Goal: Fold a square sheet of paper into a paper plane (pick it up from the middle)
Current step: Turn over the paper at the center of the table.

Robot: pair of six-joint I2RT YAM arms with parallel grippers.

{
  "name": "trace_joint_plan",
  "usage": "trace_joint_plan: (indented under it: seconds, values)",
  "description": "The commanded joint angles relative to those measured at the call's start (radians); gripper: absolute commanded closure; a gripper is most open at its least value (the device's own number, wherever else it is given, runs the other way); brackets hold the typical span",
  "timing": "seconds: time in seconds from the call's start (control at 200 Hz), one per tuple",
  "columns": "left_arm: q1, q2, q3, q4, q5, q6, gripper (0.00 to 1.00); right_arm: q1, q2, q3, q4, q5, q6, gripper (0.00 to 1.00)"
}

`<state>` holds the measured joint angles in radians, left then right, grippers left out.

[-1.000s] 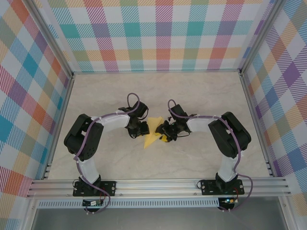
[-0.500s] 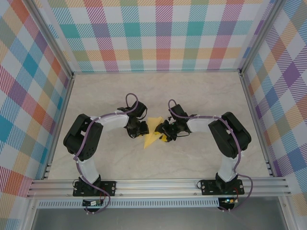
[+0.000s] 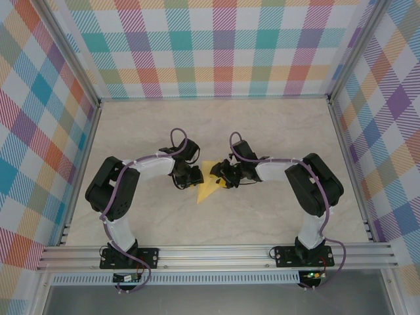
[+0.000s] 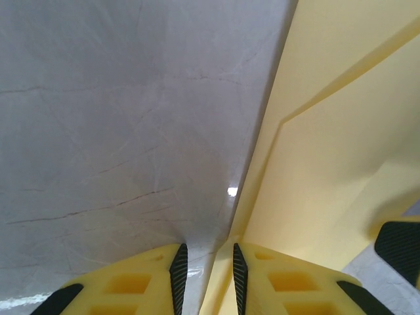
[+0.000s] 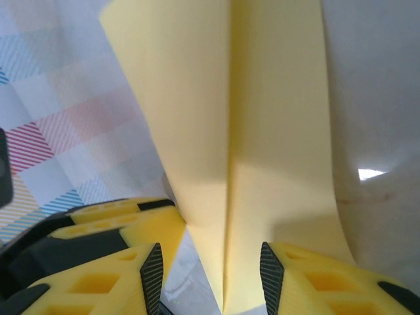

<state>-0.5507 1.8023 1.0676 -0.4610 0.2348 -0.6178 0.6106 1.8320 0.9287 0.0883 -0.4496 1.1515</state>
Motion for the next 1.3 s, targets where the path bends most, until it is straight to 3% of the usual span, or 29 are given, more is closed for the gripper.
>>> trace_joint_plan:
  seconds: [0.0, 0.315, 0.505, 0.855, 1.295]
  values:
    - [0.009, 0.008, -0.038, 0.008, 0.029, -0.020, 0.72, -0.002, 0.007, 0.016, 0.030, 0.027, -0.025, 0.54]
    - [0.014, 0.009, -0.041, -0.007, -0.001, -0.028, 0.72, -0.011, -0.103, 0.032, -0.271, 0.213, -0.138, 0.54]
    - [0.015, 0.011, -0.047, 0.004, 0.007, -0.033, 0.72, -0.012, -0.033, 0.053, -0.203, 0.091, -0.158, 0.55]
    - [0.015, 0.013, -0.050, 0.005, 0.015, -0.033, 0.72, -0.015, 0.003, 0.110, -0.297, 0.178, -0.205, 0.56]
    - [0.015, 0.012, -0.044, 0.007, 0.021, -0.032, 0.72, -0.008, 0.026, 0.117, -0.177, 0.018, -0.250, 0.57]
